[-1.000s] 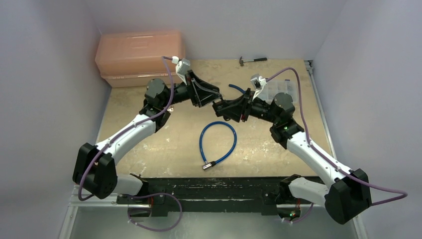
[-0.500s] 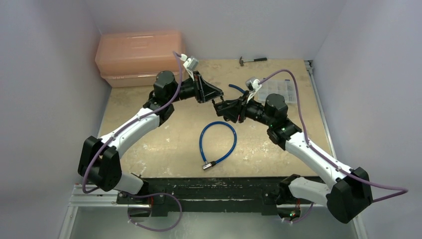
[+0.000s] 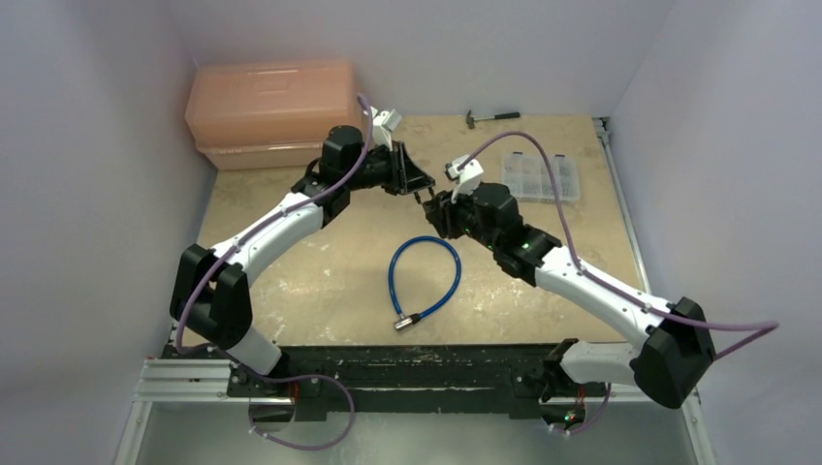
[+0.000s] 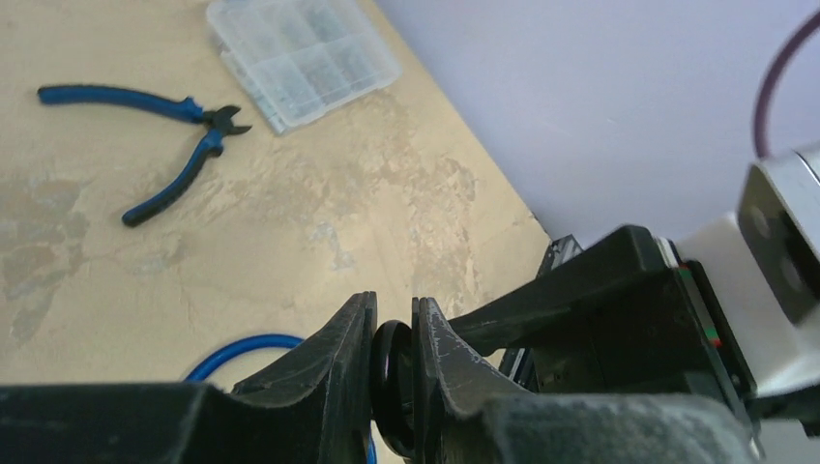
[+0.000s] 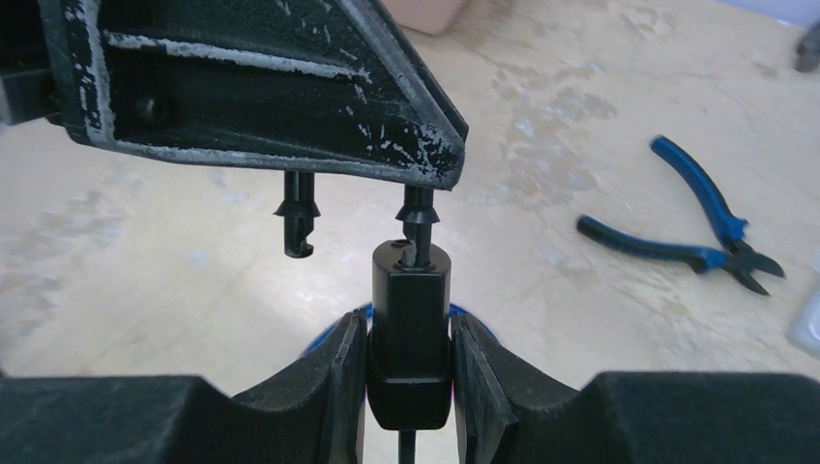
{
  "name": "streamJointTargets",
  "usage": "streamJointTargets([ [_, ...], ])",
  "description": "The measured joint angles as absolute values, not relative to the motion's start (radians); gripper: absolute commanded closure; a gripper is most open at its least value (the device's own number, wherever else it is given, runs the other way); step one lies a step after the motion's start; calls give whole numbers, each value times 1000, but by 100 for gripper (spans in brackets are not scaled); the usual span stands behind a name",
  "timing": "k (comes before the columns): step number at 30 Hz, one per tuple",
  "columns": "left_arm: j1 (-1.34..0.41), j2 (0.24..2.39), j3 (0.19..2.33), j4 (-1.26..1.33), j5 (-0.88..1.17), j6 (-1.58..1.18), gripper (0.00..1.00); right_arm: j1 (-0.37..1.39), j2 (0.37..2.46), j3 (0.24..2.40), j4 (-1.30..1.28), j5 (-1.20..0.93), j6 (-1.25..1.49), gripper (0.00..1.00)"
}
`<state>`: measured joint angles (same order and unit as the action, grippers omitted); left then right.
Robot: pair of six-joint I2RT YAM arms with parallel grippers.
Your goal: Unlock with the key
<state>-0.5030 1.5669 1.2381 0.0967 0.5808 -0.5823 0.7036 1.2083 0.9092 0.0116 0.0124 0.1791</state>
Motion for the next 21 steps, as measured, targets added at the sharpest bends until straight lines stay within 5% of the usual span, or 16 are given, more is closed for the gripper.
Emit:
streamJointTargets([
  [21,-472,1757,1314,-159,494,-617,73,938,1562,1062,-141,620,96,100],
])
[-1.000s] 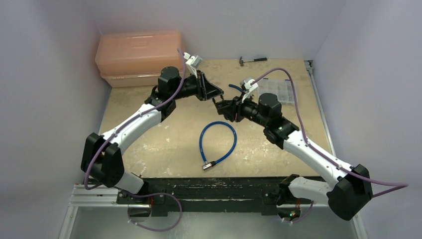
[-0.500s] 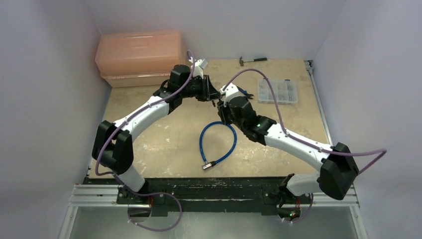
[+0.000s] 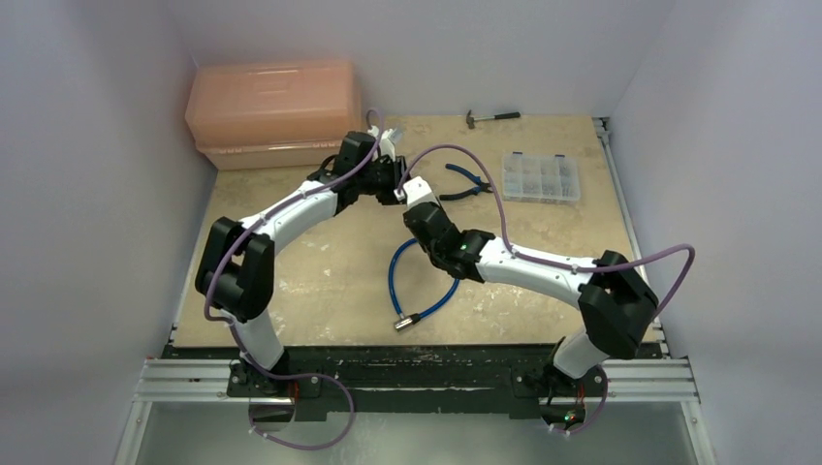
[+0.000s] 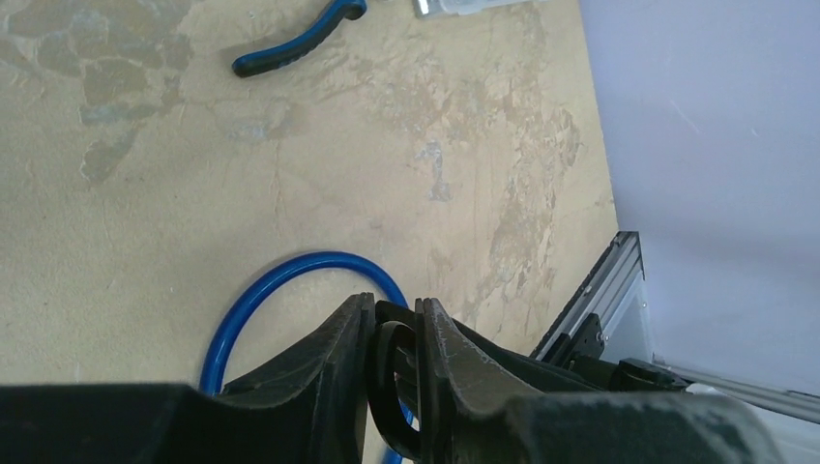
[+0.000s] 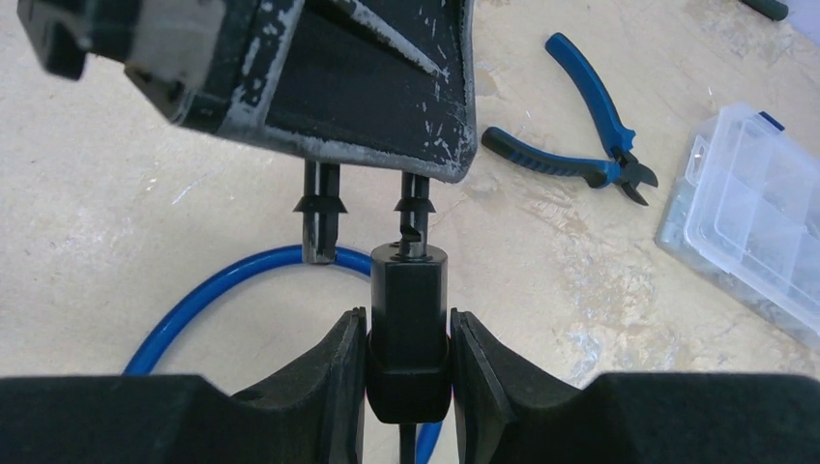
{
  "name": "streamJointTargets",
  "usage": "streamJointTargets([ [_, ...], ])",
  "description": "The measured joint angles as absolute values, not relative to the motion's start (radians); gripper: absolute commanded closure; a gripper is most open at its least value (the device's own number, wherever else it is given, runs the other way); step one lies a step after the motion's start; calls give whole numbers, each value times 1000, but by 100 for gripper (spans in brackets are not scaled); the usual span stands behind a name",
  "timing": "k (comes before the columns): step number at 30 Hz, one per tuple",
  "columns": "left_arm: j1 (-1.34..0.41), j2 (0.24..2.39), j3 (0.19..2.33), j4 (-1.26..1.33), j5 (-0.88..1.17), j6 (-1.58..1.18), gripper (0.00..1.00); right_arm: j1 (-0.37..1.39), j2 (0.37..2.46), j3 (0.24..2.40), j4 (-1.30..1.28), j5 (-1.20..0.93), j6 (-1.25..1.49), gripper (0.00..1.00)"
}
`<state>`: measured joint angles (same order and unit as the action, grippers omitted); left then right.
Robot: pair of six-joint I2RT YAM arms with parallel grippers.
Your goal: Unlock with the key
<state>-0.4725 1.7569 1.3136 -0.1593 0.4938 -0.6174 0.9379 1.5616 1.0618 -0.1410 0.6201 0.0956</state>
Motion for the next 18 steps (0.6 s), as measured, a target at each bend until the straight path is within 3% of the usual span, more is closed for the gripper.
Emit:
streamJointTargets([
  [4,-450,1774,1314,-167,502,-620,63,948,1567,1064,-138,637,76,100],
  [12,-325,1774,1313,-153,502,-627,26,951,1611,1126,-134,633,64,100],
  [18,-183,1769,1311,-138,482,-626,24,951,1705,1188,-126,630,46,100],
])
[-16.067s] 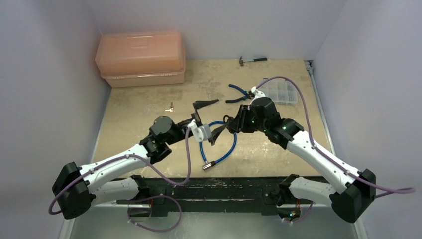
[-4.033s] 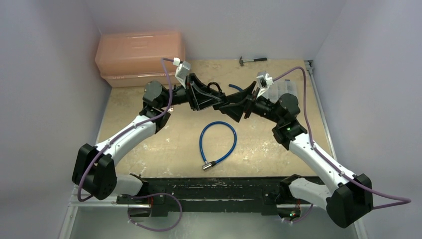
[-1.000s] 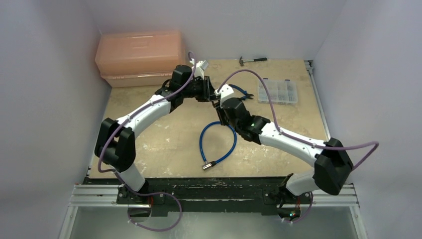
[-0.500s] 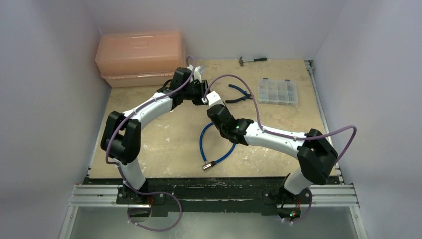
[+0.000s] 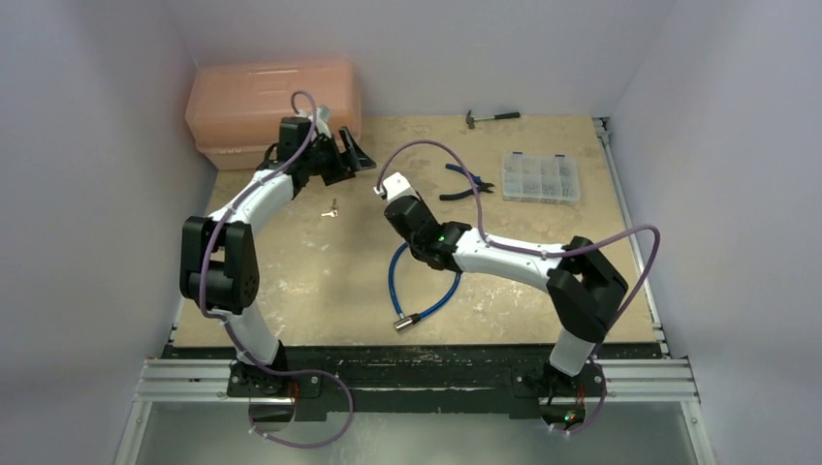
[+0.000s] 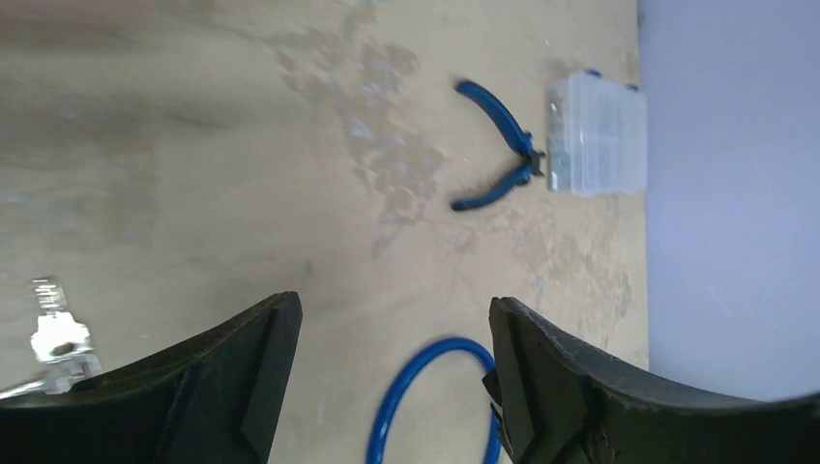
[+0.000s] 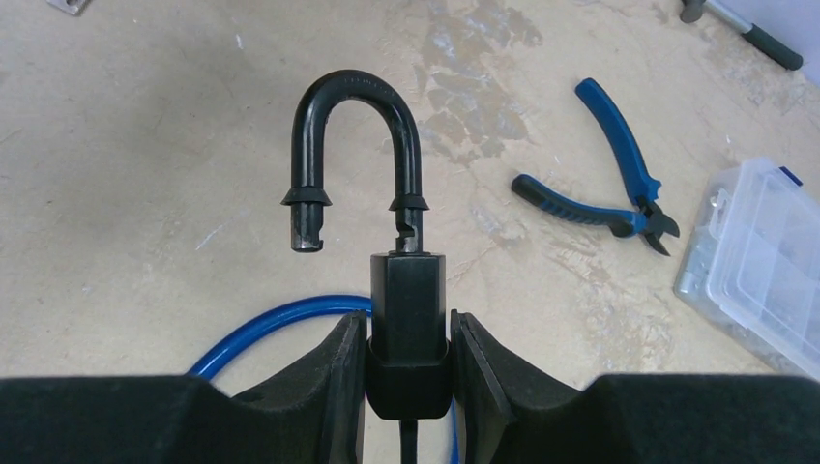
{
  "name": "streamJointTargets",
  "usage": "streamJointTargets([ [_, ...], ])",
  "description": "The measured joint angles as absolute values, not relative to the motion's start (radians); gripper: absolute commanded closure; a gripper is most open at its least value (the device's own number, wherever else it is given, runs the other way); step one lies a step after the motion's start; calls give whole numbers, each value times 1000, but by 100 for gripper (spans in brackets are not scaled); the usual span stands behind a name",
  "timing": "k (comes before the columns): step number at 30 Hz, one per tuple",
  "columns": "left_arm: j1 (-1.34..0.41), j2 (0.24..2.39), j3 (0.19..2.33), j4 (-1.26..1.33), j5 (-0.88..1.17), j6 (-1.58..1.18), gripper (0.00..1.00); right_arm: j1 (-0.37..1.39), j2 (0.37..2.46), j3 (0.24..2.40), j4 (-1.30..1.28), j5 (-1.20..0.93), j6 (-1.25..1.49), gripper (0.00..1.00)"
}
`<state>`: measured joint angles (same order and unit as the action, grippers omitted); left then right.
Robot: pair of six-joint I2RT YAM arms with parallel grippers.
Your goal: Unlock with the key
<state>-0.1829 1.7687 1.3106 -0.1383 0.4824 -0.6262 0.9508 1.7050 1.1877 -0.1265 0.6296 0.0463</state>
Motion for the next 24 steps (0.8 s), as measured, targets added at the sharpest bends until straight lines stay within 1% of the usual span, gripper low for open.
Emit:
streamJointTargets([
  [5,-99,1732,1304,-137,430,-609,24,951,1800,1238,-128,632,27,100],
  [8,-99,1708,1302,-135,412,-596,25,951,1862,1282,-135,640,6,100],
  [13,-108,1680,1299,-135,387,-578,29,951,1961,1357,-142,670,-34,100],
  [21,-108,1679,1295,-136,360,-564,31,950,2120,1466,-142,750,-121,100],
  [22,-108,1679,1295,-136,358,-563,31,949,2139,1479,-144,757,-132,98],
  [24,-108,1678,1295,-136,354,-559,32,948,2176,1508,-145,771,-151,87],
])
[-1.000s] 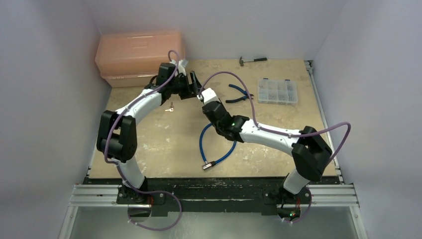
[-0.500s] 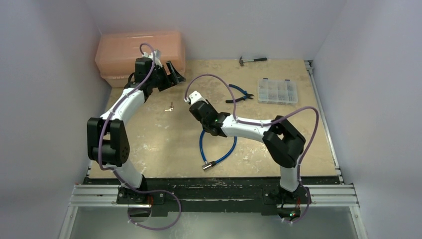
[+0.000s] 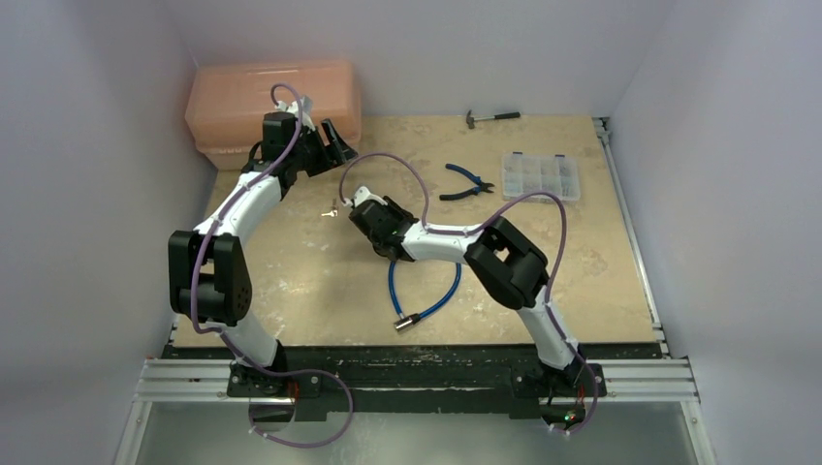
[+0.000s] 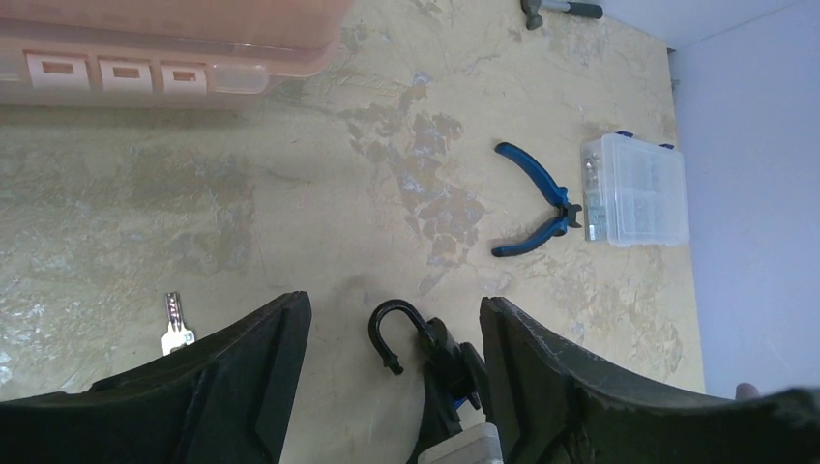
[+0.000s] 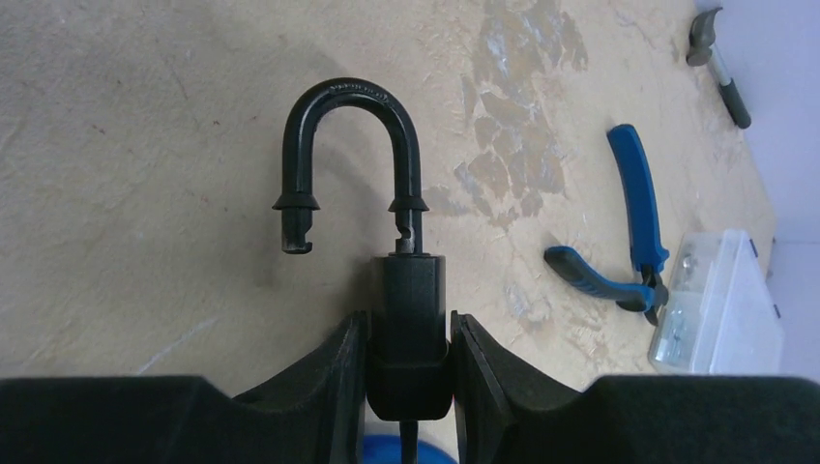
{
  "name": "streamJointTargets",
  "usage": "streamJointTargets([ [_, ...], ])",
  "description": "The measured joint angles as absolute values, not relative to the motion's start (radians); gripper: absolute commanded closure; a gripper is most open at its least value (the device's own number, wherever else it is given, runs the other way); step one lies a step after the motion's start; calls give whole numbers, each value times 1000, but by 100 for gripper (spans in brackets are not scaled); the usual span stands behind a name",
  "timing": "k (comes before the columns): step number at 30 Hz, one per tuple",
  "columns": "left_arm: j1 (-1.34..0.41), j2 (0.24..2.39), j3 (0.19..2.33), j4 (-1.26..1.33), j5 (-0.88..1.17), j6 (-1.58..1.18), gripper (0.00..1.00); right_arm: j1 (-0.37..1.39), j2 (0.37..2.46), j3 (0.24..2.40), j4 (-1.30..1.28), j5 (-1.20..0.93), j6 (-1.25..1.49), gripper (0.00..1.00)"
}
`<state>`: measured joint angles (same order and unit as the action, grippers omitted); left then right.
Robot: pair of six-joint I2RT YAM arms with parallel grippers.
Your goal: Unlock with the key
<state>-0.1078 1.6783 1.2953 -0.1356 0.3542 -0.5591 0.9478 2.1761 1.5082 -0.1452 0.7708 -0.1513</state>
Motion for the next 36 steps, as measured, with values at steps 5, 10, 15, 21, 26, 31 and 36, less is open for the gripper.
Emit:
streamJointTargets([
  [5,-107,1676,1295,-136,351,-556,33,941,2227,1572,-148,796,-191,63],
  [10,-107,1675,1294,-135,347,-556,34,933,2239,1608,-166,791,-198,42],
  [15,-106,1674,1294,-131,344,-556,34,930,2235,1627,-177,749,-172,36],
  [21,-105,1674,1294,-129,344,-556,35,928,2133,1563,-209,612,-103,34],
  [26,-105,1673,1294,-129,344,-556,35,887,1956,1486,-208,379,12,37],
  [31,-105,1673,1294,-128,344,-556,35,766,1858,1457,-155,153,140,39],
  [36,-105,1673,1294,-126,344,-556,35,686,1879,1457,-134,70,222,41],
])
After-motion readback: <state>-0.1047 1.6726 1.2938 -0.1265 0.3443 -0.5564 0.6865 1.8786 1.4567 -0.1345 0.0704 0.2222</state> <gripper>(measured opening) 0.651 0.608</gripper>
